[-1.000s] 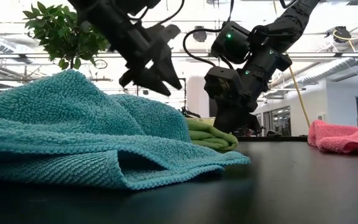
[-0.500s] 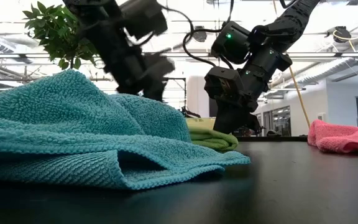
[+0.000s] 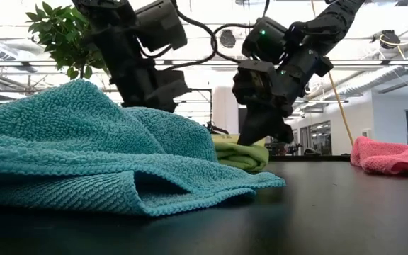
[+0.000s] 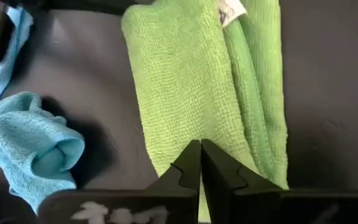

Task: Fold microfiber towels
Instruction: Fold the green microfiber cloth

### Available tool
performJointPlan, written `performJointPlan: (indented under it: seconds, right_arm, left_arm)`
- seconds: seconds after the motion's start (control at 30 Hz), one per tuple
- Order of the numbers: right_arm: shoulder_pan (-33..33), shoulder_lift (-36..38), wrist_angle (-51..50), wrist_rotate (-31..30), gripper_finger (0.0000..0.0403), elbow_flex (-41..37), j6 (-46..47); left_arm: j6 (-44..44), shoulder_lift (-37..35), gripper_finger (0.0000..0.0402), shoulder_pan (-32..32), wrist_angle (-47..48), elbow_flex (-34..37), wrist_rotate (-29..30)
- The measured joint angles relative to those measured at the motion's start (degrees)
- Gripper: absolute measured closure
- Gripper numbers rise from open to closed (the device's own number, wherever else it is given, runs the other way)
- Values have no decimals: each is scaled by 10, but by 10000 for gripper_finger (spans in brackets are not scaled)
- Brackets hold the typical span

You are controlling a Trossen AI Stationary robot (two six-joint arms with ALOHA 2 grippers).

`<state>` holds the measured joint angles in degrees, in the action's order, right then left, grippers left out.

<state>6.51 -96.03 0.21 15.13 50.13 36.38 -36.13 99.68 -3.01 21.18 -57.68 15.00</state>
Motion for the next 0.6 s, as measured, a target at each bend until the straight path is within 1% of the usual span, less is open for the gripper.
performJointPlan:
  seconds: [0.17, 0.3, 0.4, 0.6]
  right_arm:
    - [3, 0, -5, -2, 392, 0, -5]
    - [3, 0, -9, -2, 392, 0, -9]
    - [3, 0, -18, -4, 392, 0, -10]
    - [3, 0, -19, -16, 392, 0, -10]
  left_arm:
    - [-2, -60, 220, 0, 11, 0, 11]
    - [17, -88, 220, 3, -32, -1, 35]
    - [37, -79, 220, 7, -79, -1, 32]
    - [28, -33, 220, 7, -92, -1, 8]
